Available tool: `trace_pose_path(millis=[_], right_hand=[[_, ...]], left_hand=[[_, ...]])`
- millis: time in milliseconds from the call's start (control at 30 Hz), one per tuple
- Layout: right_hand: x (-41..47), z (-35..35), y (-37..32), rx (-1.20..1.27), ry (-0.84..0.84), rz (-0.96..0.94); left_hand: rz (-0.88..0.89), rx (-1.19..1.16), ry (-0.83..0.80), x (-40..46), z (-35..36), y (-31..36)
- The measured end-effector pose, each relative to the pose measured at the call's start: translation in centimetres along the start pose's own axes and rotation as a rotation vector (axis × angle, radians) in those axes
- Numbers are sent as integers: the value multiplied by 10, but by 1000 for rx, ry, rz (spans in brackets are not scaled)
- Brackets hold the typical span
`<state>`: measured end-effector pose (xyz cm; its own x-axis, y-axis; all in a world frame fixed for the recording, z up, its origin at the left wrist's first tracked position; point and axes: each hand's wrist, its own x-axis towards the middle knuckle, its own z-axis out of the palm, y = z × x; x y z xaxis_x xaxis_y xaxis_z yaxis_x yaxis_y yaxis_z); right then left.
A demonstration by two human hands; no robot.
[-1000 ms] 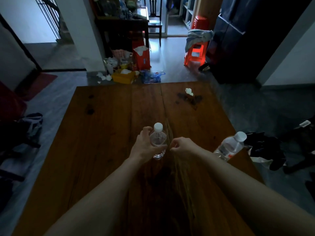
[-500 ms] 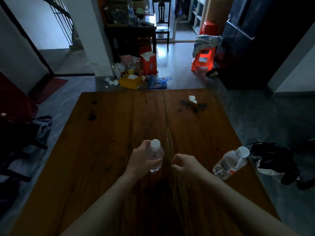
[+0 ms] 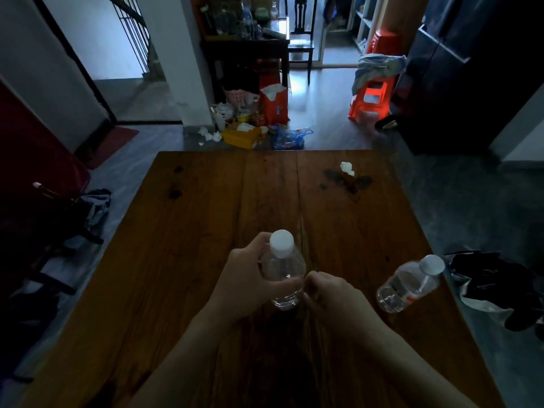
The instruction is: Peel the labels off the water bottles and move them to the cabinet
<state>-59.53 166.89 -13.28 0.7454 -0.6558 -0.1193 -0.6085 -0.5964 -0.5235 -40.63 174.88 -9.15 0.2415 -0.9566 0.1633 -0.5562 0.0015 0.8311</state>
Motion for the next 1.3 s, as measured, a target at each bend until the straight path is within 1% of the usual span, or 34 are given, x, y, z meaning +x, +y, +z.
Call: trace_pose_path(millis=[133,300,433,567,767,867,967,1133,1300], right_hand=[[-3,-10,-2,-71,22,-76],[-1,-22,-7,-91,21,-122],[4,-24,-14,-103,10,-187],[18,-17,-36,-77,-50,-286],[36,7,-91,-64,-174,-452],[40,20,-120,10,-253,-508],[36,40,-163,69,-332,-609],[8,78,-239,89,-445,-769],[-50,110,-316,72,-535,-886]], left_hand=[[31,-9,26,0,-5,15],[3,-40,32,-1,-12,26],[-47,-61,104,-16,-20,28],[-98,-16,204,-43,-39,27],[-201,-19,392,-96,-81,21],[-264,-38,473,-130,-99,18],[-307,-1,588,-176,-119,19],[-384,57,770,-263,-149,35],[-464,137,990,-363,-163,68]])
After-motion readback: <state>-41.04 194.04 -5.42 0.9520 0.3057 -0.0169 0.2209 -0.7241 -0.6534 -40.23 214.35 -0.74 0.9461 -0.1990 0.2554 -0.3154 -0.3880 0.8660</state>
